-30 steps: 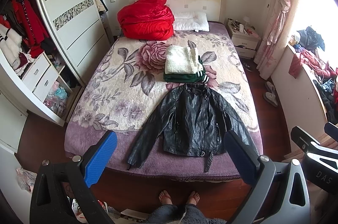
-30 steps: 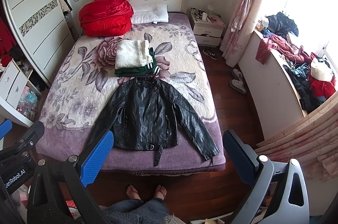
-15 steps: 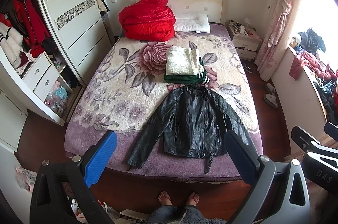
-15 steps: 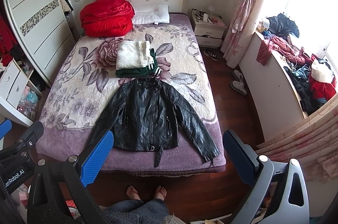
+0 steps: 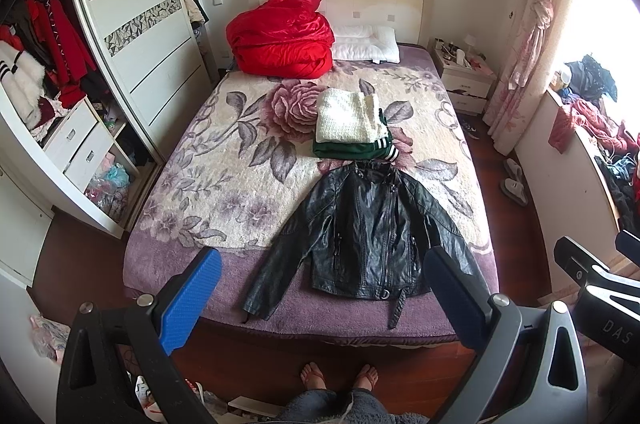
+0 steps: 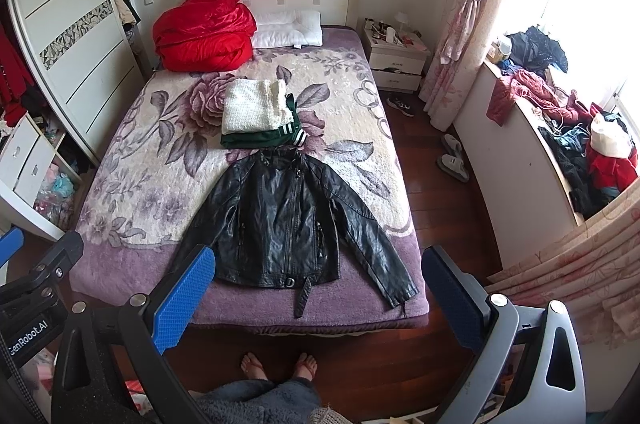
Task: Fold large clothes
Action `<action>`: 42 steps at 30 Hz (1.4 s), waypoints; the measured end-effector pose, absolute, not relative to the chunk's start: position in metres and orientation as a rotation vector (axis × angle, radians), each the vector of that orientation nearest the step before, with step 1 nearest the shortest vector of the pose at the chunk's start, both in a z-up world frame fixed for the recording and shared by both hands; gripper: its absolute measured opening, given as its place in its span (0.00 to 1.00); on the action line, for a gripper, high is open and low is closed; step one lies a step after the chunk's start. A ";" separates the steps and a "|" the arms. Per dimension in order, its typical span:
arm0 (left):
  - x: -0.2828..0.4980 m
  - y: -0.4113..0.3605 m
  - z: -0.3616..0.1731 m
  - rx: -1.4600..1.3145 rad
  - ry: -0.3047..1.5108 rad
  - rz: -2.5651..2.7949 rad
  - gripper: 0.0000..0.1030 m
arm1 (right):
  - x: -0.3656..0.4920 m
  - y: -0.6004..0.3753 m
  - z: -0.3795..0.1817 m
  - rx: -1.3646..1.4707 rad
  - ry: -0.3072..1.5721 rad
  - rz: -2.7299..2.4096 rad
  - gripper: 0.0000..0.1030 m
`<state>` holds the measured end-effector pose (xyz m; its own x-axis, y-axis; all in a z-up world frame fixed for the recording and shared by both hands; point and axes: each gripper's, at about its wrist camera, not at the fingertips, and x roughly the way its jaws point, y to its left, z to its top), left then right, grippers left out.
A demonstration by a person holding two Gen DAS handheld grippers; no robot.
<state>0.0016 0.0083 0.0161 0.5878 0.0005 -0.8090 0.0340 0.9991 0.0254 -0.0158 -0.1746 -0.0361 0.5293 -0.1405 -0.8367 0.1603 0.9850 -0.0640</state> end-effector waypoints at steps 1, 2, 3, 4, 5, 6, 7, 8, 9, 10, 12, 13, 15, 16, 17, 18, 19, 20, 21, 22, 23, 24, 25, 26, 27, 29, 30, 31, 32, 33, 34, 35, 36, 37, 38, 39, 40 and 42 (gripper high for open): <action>0.002 0.008 0.016 0.039 0.943 -0.020 1.00 | -0.016 -0.174 -0.035 0.022 0.996 -0.180 1.00; 0.002 0.008 0.016 0.039 0.942 -0.019 1.00 | -0.017 -0.176 -0.038 0.023 0.997 -0.179 1.00; 0.002 0.008 0.016 0.039 0.941 -0.019 1.00 | -0.018 -0.178 -0.040 0.025 0.996 -0.178 1.00; 0.002 0.008 0.016 0.039 0.942 -0.020 1.00 | -0.016 -0.175 -0.035 0.024 0.994 -0.179 1.00; 0.002 0.008 0.016 0.039 0.942 -0.020 1.00 | -0.016 -0.174 -0.035 0.023 0.994 -0.181 1.00; 0.002 0.008 0.016 0.038 0.940 -0.019 1.00 | -0.015 -0.173 -0.035 0.023 0.995 -0.180 1.00; 0.003 0.009 0.016 0.038 0.938 -0.019 1.00 | -0.008 -0.167 -0.032 0.023 0.995 -0.179 1.00; 0.003 0.009 0.016 0.036 0.937 -0.020 1.00 | -0.010 -0.170 -0.034 0.024 0.994 -0.180 1.00; 0.004 0.011 0.017 0.034 0.936 -0.020 1.00 | -0.009 -0.168 -0.032 0.022 0.994 -0.180 1.00; 0.005 0.010 0.017 0.034 0.935 -0.020 1.00 | -0.012 -0.172 -0.036 0.023 0.994 -0.179 1.00; 0.006 0.011 0.018 0.032 0.933 -0.021 1.00 | -0.012 -0.172 -0.036 0.024 0.993 -0.180 1.00; 0.007 0.010 0.018 0.032 0.932 -0.022 1.00 | -0.012 -0.172 -0.036 0.023 0.993 -0.180 1.00; 0.006 0.010 0.018 0.032 0.933 -0.021 1.00 | -0.010 -0.169 -0.032 0.025 0.994 -0.180 1.00; 0.008 0.011 0.019 0.031 0.933 -0.020 1.00 | -0.008 -0.168 -0.032 0.024 0.993 -0.180 1.00; 0.009 0.011 0.019 0.030 0.933 -0.020 1.00 | -0.006 -0.166 -0.030 0.023 0.993 -0.180 1.00; 0.007 0.011 0.019 0.031 0.933 -0.021 1.00 | -0.005 -0.165 -0.029 0.024 0.994 -0.180 1.00; 0.008 0.011 0.019 0.031 0.933 -0.022 1.00 | -0.008 -0.168 -0.033 0.024 0.993 -0.179 1.00; 0.007 0.011 0.019 0.032 0.932 -0.021 1.00 | -0.005 -0.164 -0.028 0.025 0.993 -0.180 1.00; 0.009 0.011 0.019 0.032 0.933 -0.022 1.00 | -0.009 -0.168 -0.033 0.025 0.992 -0.179 1.00; 0.008 0.011 0.019 0.032 0.933 -0.022 1.00 | -0.006 -0.164 -0.029 0.025 0.993 -0.179 1.00; 0.008 0.011 0.019 0.031 0.933 -0.021 1.00 | -0.006 -0.164 -0.029 0.026 0.992 -0.179 1.00; 0.006 0.011 0.018 0.032 0.932 -0.021 1.00 | -0.007 -0.165 -0.030 0.026 0.991 -0.180 1.00; 0.007 0.011 0.018 0.032 0.931 -0.021 1.00 | -0.007 -0.165 -0.030 0.026 0.992 -0.180 1.00; 0.006 0.011 0.018 0.031 0.931 -0.021 1.00 | -0.009 -0.167 -0.033 0.025 0.992 -0.179 1.00; 0.006 0.011 0.018 0.031 0.931 -0.021 1.00 | -0.008 -0.165 -0.030 0.026 0.992 -0.180 1.00; 0.006 0.011 0.018 0.031 0.931 -0.022 1.00 | -0.010 -0.167 -0.034 0.026 0.991 -0.180 1.00; 0.006 0.011 0.018 0.030 0.932 -0.023 1.00 | -0.009 -0.165 -0.032 0.026 0.991 -0.181 1.00; 0.007 0.012 0.018 0.030 0.932 -0.025 1.00 | -0.009 -0.165 -0.032 0.027 0.991 -0.181 1.00; 0.008 0.012 0.019 0.030 0.932 -0.026 1.00 | -0.009 -0.164 -0.031 0.028 0.993 -0.181 1.00; 0.010 0.012 0.019 0.030 0.933 -0.029 1.00 | 0.004 -0.160 -0.024 0.027 0.994 -0.180 1.00; 0.012 0.013 0.019 0.030 0.938 -0.033 1.00 | 0.008 -0.155 -0.019 0.027 0.997 -0.184 1.00; 0.014 0.014 0.019 0.029 0.941 -0.037 1.00 | 0.014 -0.154 -0.016 0.029 0.998 -0.185 1.00; 0.017 0.015 0.017 0.028 0.946 -0.041 1.00 | 0.018 -0.150 -0.013 0.034 0.999 -0.189 1.00; 0.018 0.017 0.015 0.026 0.951 -0.045 1.00 | 0.021 -0.149 -0.012 0.035 1.001 -0.193 1.00; 0.020 0.019 0.014 0.023 0.956 -0.051 1.00 | 0.027 -0.144 -0.008 0.034 1.005 -0.198 1.00; 0.024 0.021 0.012 0.019 0.962 -0.055 1.00 | 0.027 -0.145 -0.012 0.034 1.009 -0.203 1.00; 0.026 0.023 0.010 0.017 0.967 -0.059 1.00 | 0.029 -0.143 -0.014 0.036 1.013 -0.209 1.00; 0.027 0.027 0.005 0.011 0.974 -0.071 1.00 | 0.036 -0.138 -0.017 0.040 1.026 -0.222 1.00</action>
